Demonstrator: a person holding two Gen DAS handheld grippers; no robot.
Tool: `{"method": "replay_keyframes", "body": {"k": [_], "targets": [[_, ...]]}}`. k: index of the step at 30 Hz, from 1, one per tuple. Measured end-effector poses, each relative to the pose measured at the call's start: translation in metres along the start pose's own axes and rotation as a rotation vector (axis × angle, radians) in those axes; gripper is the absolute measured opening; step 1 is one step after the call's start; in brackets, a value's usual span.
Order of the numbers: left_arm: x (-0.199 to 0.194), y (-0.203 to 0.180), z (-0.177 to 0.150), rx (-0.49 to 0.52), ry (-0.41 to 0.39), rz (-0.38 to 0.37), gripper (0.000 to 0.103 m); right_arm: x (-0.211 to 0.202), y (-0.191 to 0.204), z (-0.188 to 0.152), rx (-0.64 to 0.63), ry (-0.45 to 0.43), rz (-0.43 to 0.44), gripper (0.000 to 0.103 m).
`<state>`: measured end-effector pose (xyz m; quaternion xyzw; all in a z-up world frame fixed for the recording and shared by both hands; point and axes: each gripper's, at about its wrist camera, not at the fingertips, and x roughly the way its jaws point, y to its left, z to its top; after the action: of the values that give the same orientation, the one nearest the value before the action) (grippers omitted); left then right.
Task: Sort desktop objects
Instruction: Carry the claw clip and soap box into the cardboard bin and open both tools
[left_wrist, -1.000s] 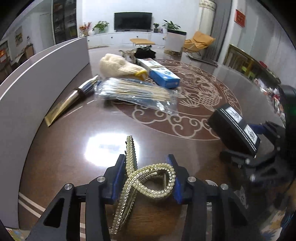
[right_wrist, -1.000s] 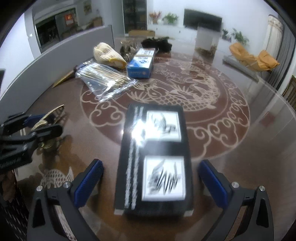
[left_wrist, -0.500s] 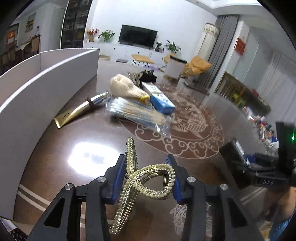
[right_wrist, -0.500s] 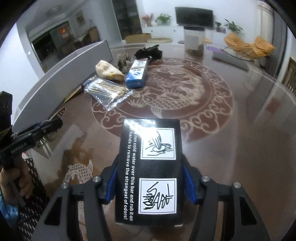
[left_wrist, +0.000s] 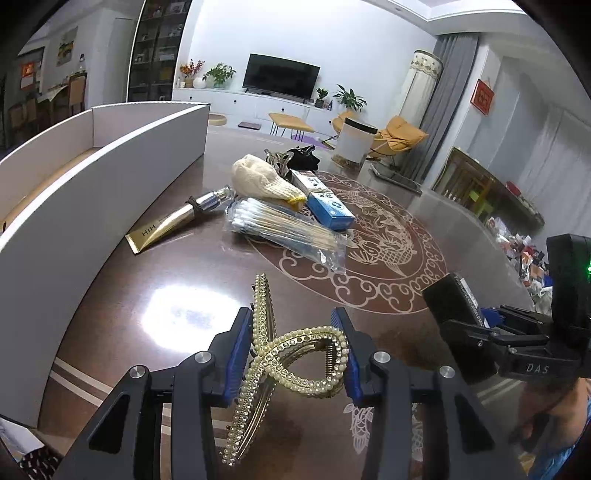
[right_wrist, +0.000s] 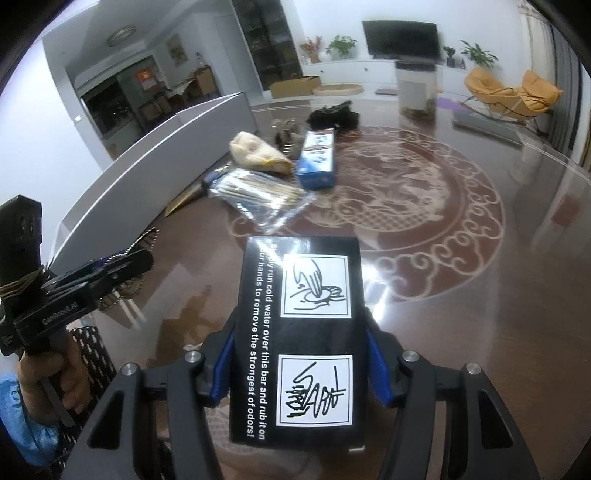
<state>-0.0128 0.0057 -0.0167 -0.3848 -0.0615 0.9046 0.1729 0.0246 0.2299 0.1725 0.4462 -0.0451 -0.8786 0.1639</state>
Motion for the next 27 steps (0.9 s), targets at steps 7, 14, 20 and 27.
{"method": "replay_keyframes", "body": {"k": [7,14,20,27], "targets": [[-0.020,0.003,0.006,-0.007,-0.011,-0.003,0.043,-0.004,0.012,0.018,-0.038,-0.022,0.025,0.059],[-0.075,0.048,0.041,-0.114,-0.108,0.005,0.043,-0.008,0.055,0.085,-0.135,-0.092,0.091,0.059],[-0.123,0.109,0.079,-0.138,-0.170,0.145,0.043,0.002,0.139,0.163,-0.264,-0.153,0.211,0.059],[-0.119,0.211,0.102,-0.283,-0.093,0.261,0.043,0.076,0.269,0.248,-0.422,-0.131,0.318,0.059]]}}
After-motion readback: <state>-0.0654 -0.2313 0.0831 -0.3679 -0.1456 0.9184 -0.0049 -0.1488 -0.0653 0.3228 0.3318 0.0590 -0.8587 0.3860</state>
